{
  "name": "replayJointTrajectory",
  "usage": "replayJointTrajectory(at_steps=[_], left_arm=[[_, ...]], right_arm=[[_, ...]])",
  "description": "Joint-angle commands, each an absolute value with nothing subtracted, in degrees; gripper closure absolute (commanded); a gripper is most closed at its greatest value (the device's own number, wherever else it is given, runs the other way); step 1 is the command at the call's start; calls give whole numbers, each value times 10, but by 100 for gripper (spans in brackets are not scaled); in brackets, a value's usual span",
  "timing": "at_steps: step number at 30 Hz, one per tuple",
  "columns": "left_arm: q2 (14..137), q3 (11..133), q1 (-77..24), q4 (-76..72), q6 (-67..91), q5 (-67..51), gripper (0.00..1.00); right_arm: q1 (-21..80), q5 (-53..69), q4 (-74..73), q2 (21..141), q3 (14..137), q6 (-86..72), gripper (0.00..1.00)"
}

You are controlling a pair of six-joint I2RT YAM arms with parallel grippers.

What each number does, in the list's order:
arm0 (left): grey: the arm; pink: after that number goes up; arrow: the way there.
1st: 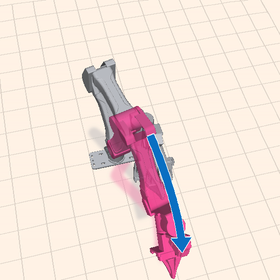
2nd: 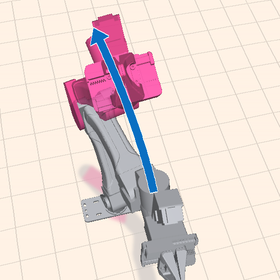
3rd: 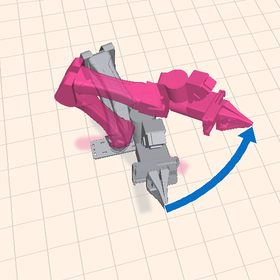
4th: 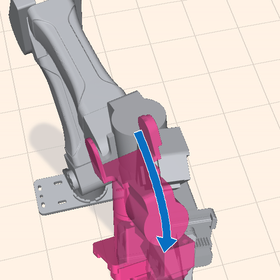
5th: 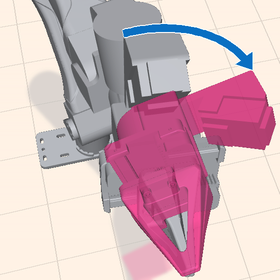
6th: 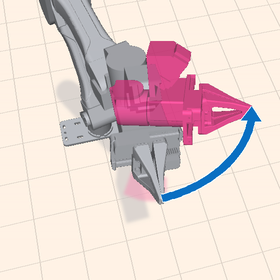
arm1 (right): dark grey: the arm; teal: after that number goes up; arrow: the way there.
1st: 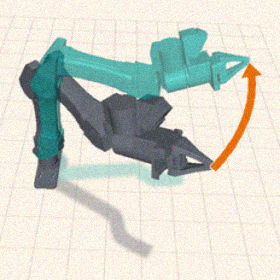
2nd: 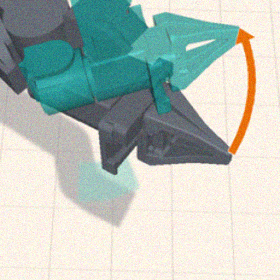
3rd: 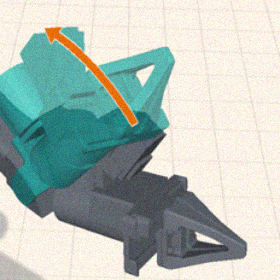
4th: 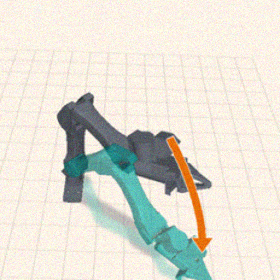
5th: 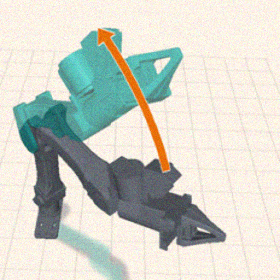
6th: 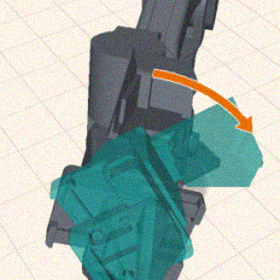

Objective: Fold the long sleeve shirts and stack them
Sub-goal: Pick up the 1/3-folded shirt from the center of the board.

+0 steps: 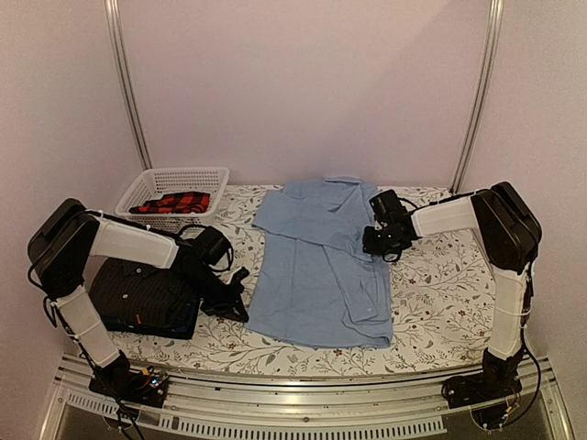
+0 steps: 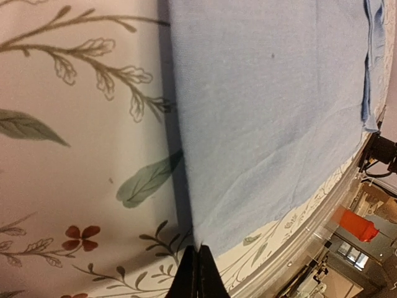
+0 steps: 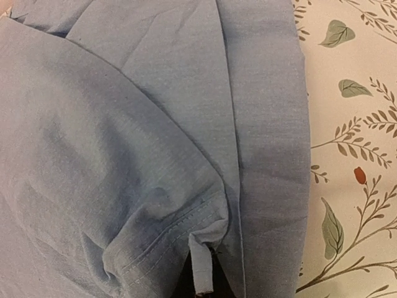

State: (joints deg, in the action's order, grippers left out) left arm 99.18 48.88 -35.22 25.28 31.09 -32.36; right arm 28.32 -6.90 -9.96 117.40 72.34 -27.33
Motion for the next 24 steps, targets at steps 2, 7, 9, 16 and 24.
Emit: replayJointTrajectory(at_steps=[2,7,9,16,24], left_arm=[[960,473,-354,284,291,-340,100],[921,435,-362,304,290,-342,100],[904,427,-370,311,295,-341,100],[893,428,-378,336,305,-334,100],[885,443,-378,334,313,-328,100]], right_arm=[[297,-52,-176,1157,746,-285,100],[308,-75,-232,1101,800,-265,100],[311,-79,-246,1086,810,-260,100],[316,-79,-282,1068,898,-231,100],[316,-87,-330,1121,1024,-188,100]])
